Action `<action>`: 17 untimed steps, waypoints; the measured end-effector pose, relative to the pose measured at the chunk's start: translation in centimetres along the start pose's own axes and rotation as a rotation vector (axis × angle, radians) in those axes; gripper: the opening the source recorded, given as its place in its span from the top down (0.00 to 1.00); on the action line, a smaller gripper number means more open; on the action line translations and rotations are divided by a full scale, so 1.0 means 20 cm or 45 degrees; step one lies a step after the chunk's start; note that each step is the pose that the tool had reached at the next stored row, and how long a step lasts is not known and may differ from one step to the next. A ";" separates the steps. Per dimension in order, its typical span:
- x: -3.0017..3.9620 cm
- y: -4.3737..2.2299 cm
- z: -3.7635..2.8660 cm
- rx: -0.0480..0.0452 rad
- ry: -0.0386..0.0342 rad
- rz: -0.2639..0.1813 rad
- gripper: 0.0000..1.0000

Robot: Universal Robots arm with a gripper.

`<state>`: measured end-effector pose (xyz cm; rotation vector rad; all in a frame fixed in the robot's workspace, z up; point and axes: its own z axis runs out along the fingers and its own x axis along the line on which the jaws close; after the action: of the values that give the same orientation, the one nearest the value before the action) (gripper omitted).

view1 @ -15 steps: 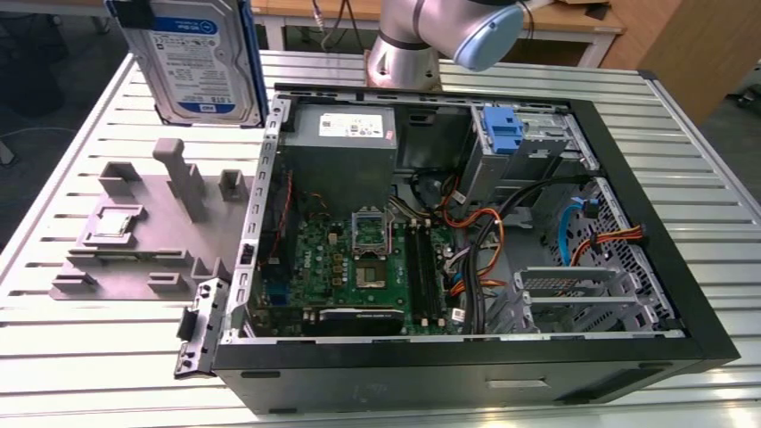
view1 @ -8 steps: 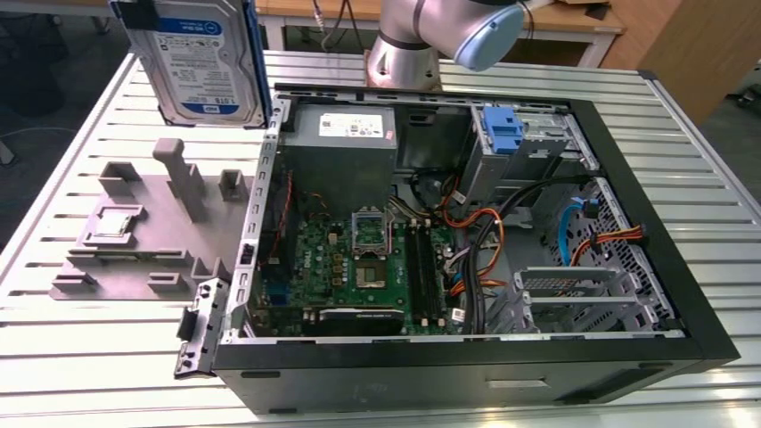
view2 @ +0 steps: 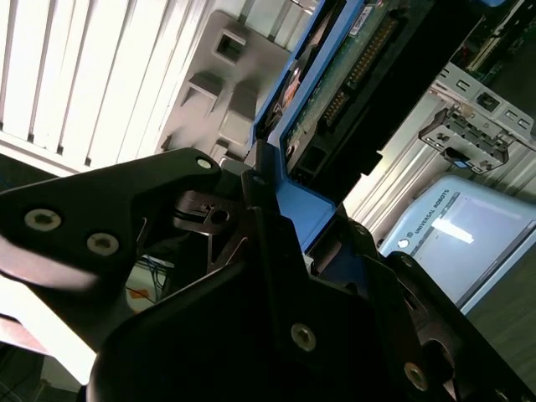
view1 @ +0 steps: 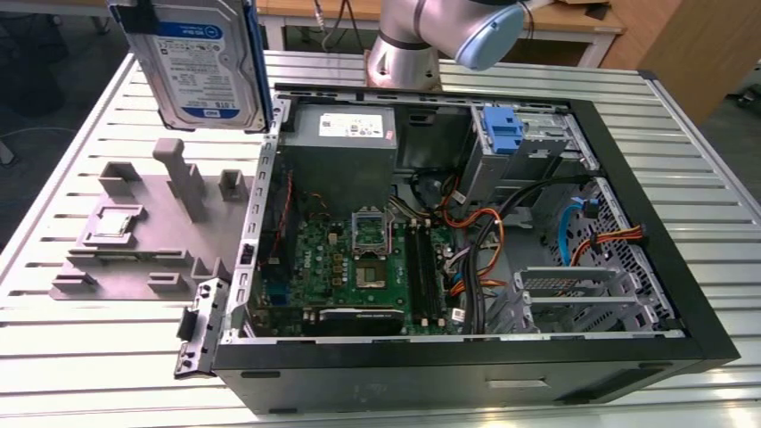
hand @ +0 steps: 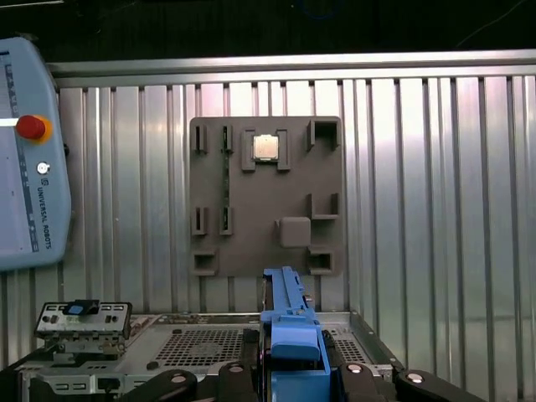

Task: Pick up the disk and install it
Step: 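Pick up the disk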

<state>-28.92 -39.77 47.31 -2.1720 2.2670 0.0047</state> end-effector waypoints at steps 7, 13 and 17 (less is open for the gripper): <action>0.007 -0.066 0.000 0.000 0.0014 0.000 0.63; 0.005 -0.135 0.000 0.000 0.0013 0.000 0.63; 0.004 -0.178 0.000 0.000 0.0014 0.000 0.63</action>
<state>-25.38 -40.00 47.32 -2.1724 2.2677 0.0035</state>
